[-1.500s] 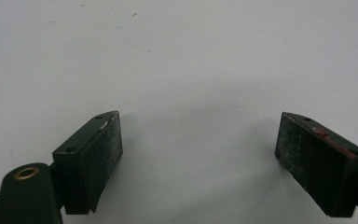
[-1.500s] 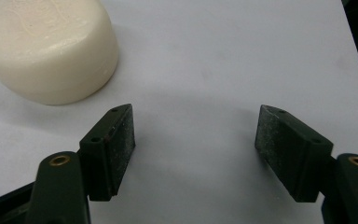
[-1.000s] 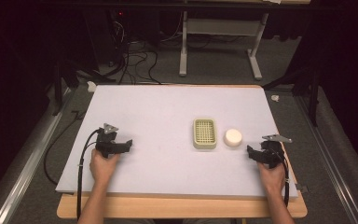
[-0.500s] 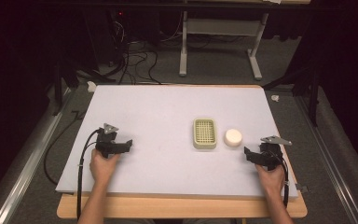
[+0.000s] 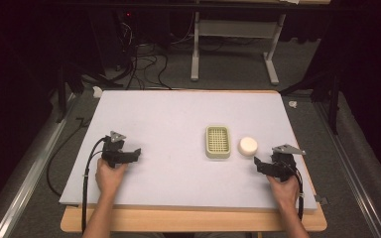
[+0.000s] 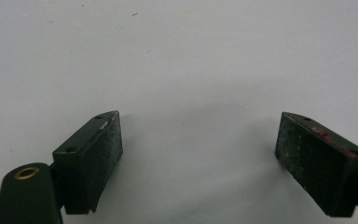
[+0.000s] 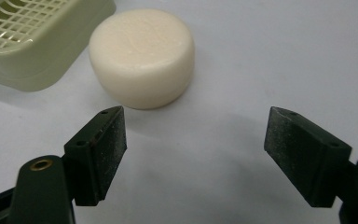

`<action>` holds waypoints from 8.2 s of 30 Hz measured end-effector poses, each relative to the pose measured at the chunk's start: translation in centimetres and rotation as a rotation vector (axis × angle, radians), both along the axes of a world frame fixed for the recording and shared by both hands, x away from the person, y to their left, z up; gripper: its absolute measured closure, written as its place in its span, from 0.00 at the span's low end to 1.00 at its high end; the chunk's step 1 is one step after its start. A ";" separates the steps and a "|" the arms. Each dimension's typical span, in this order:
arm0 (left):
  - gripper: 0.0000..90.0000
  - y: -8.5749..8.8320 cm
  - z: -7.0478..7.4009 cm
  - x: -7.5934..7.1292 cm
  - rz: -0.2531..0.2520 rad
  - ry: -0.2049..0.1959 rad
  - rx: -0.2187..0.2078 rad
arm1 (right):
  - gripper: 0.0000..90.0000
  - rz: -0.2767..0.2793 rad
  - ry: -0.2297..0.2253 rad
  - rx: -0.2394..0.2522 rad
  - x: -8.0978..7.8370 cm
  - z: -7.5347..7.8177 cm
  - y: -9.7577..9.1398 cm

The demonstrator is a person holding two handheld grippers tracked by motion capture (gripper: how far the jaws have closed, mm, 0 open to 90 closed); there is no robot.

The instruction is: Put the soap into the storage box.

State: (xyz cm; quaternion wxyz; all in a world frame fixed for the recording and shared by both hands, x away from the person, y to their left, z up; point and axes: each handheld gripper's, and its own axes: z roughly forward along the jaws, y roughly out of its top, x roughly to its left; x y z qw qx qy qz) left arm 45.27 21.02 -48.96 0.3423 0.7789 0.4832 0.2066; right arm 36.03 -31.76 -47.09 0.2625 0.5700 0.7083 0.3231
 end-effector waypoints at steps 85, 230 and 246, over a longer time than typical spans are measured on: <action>0.17 0.0 0.0 0.0 0.000 0.000 -0.001 | 0.27 0.029 0.076 -0.021 6.3 -0.6 4.5; 0.17 0.0 0.0 0.0 -0.002 0.002 -0.002 | 0.27 0.309 0.119 -0.014 9.1 2.6 13.3; 0.17 0.0 0.0 0.0 -0.002 0.002 -0.002 | 0.25 0.297 0.079 0.008 8.8 3.4 12.6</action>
